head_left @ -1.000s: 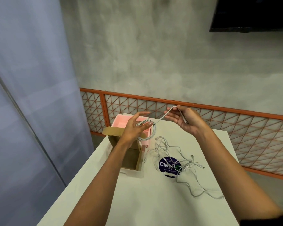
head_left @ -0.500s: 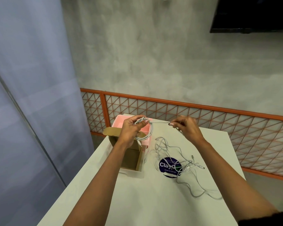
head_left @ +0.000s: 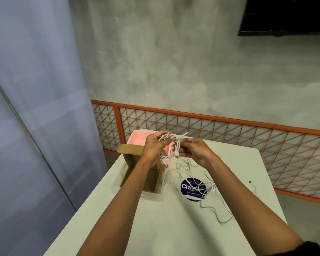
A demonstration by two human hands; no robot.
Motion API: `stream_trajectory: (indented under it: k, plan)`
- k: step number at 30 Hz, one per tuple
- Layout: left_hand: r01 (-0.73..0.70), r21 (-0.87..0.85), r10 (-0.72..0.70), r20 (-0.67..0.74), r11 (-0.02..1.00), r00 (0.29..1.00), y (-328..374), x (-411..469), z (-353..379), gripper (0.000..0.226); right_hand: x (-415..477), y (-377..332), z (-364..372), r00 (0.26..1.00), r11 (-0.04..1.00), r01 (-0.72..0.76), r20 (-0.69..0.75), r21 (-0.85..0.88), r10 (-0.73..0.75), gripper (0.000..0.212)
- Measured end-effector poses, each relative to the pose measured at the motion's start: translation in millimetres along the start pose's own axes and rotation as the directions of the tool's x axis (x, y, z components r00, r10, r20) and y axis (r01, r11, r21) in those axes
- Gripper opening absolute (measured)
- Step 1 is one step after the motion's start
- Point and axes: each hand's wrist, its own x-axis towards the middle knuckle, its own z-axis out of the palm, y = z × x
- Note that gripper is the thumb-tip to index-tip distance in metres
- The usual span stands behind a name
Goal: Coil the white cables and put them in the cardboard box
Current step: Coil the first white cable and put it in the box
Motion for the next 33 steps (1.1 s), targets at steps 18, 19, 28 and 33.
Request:
stream_trajectory:
  k: [18, 19, 28, 33]
  plan:
    - [0.014, 0.167, 0.04, -0.316, 0.986, 0.948, -9.7, 19.6, 5.3, 0.033, -5.8, -31.2, 21.9, 0.983, 0.673, 0.023, -0.107, -0.739, -0.151, 0.017]
    - [0.021, 0.168, 0.036, -0.33, 0.986, 0.943, -9.9, 20.0, 5.8, 0.035, -6.5, -34.9, 22.9, 0.977, 0.634, 0.024, -0.116, -0.773, -0.178, 0.016]
    - [-0.009, 0.18, 0.079, -0.387, 0.984, 0.919, -13.7, 24.4, -6.9, 0.032, -21.0, -59.1, 15.0, 0.994, 0.847, 0.06, 0.112, -0.529, 0.0, 0.016]
    - [-0.012, 0.209, 0.099, -0.412, 0.978, 0.906, -16.6, 24.6, -14.1, 0.03, -30.9, -63.2, 12.5, 0.965, 0.885, 0.084, 0.26, -0.458, 0.043, 0.004]
